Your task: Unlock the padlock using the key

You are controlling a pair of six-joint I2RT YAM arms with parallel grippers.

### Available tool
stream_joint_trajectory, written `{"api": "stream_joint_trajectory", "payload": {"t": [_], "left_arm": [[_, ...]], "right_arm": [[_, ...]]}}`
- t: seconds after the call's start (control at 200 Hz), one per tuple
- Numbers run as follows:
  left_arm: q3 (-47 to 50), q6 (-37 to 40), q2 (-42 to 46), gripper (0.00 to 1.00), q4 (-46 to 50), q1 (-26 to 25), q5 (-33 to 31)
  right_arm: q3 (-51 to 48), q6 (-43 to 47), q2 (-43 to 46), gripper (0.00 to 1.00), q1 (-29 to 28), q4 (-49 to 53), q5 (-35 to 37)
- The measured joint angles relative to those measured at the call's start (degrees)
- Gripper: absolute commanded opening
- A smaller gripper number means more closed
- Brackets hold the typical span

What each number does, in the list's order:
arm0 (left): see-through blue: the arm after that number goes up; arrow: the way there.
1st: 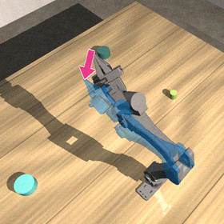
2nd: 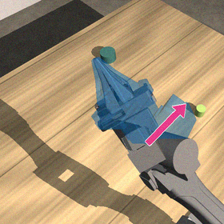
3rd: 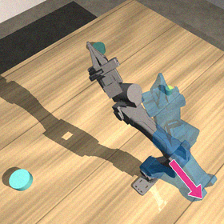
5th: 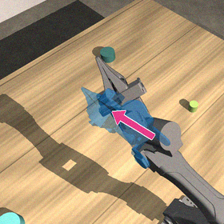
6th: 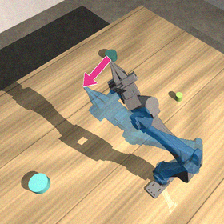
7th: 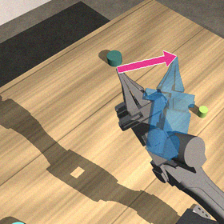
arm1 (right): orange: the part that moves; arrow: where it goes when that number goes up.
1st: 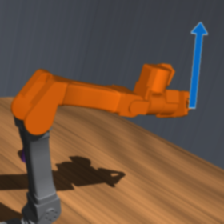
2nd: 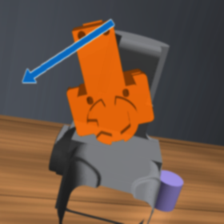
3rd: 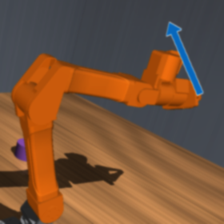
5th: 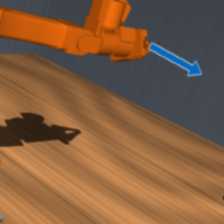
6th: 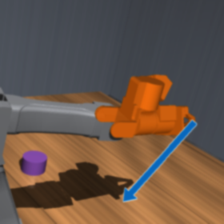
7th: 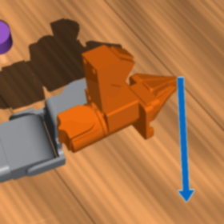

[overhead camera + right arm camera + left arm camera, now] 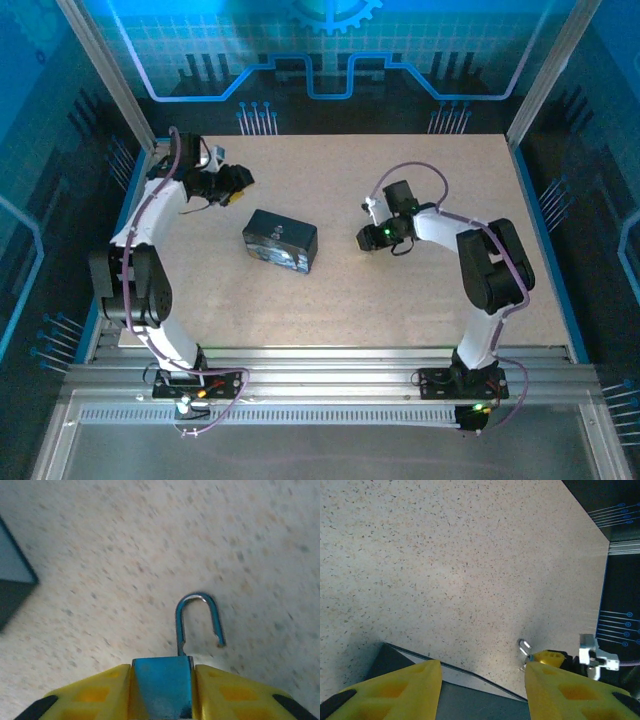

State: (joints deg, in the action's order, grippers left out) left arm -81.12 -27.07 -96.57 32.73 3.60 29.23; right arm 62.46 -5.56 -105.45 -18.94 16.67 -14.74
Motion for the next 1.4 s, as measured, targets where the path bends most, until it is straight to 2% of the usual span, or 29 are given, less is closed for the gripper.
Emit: {"api": "stream_joint_trajectory", "payload": {"t": [0.175,0.24,0.31,0.325,0.34,0.36,0.495,0.655,0.885,1.216,1.396], "left_arm": [[0.9,0.0,1.7,0.49,0.0,0.0,0.0],[1.2,0.0,1.8,0.49,0.0,0.1,0.0],[1.9,0.0,1.8,0.49,0.1,0.1,-0.1],[2.0,0.0,1.8,0.49,0.1,0.1,-0.2],[2.1,0.0,1.8,0.49,0.1,0.1,-0.3],[2.3,0.0,1.8,0.49,0.1,0.1,-0.5],[3.1,0.2,1.9,0.49,0.9,0.4,-1.6],[4.1,0.5,2.8,0.49,2.1,0.6,-3.0],[4.2,0.8,4.0,0.49,3.1,1.2,-3.6],[5.3,1.7,4.6,0.49,3.5,2.1,-3.9],[5.7,1.8,5.4,0.49,3.5,2.8,-3.9]], "right_arm": [[-1.6,0.4,4.0,0.53,-0.1,-0.3,0.7],[-1.1,1.7,6.3,0.63,-1.1,-0.5,-0.2],[-0.5,3.3,8.7,0.77,-3.1,-1.9,-2.5],[-0.4,3.8,9.3,0.85,-3.7,-2.3,-3.3],[-0.3,4.3,9.7,0.97,-4.1,-2.7,-4.0],[0.0,4.6,10.4,1.00,-4.9,-3.3,-5.2],[3.4,8.3,11.5,1.00,-9.3,-6.3,-12.3],[10.9,13.5,8.3,1.00,-13.4,-5.4,-14.7],[20.7,20.6,-0.3,1.00,-18.1,0.5,-11.7],[23.7,26.4,-7.0,1.00,-20.3,5.8,-5.1],[23.9,27.1,-8.5,0.96,-20.5,7.2,-5.5]]}}
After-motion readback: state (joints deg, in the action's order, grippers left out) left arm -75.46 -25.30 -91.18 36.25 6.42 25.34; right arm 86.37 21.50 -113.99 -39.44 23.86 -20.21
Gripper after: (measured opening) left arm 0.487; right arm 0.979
